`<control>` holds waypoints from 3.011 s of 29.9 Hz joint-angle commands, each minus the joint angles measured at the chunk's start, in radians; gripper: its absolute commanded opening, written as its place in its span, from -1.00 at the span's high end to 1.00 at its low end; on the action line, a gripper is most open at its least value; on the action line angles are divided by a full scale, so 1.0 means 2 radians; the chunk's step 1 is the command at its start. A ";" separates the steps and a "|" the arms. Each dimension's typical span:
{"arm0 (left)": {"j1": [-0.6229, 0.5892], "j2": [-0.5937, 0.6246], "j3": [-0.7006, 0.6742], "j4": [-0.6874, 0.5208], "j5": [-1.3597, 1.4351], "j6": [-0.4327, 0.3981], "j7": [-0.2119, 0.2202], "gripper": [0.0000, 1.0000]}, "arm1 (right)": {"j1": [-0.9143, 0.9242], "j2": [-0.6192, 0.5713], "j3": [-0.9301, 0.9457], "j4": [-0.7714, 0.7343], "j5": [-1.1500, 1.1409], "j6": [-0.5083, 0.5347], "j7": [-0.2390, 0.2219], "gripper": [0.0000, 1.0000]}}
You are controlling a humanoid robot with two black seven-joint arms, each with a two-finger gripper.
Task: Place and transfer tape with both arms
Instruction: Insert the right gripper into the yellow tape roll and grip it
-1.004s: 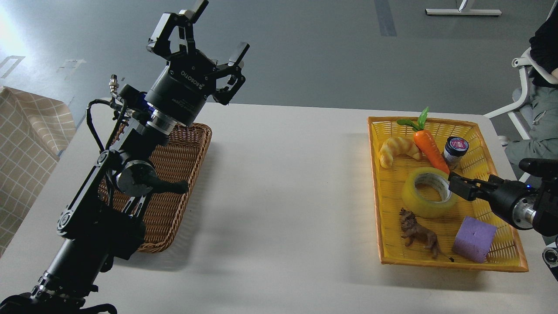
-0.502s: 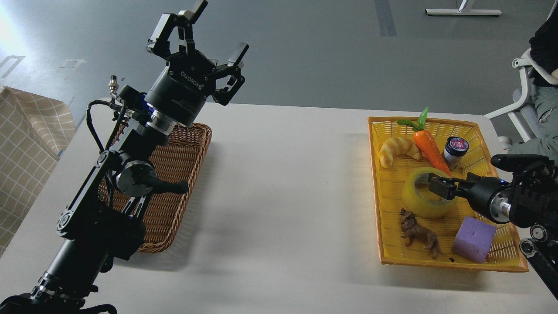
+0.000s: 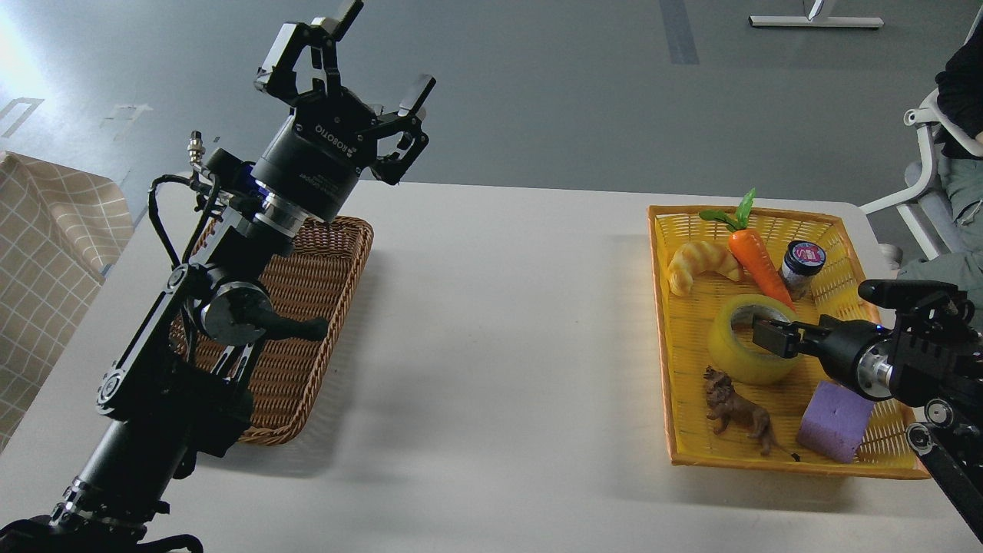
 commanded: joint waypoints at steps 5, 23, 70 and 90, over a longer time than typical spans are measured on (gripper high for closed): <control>0.000 0.001 0.000 0.000 -0.002 0.000 0.000 -0.96 | 0.000 0.005 0.000 -0.008 0.000 -0.003 -0.001 -0.72; 0.005 0.001 -0.007 0.002 -0.003 0.001 0.000 -0.96 | 0.000 0.014 0.000 -0.010 0.000 -0.005 -0.001 -0.19; 0.017 0.002 -0.007 0.004 -0.003 -0.003 0.000 -0.96 | -0.005 0.010 0.005 -0.010 0.000 0.000 0.065 0.44; 0.023 -0.001 -0.007 0.004 -0.003 -0.003 0.001 -0.96 | 0.002 -0.071 0.023 -0.004 0.000 0.000 0.156 0.50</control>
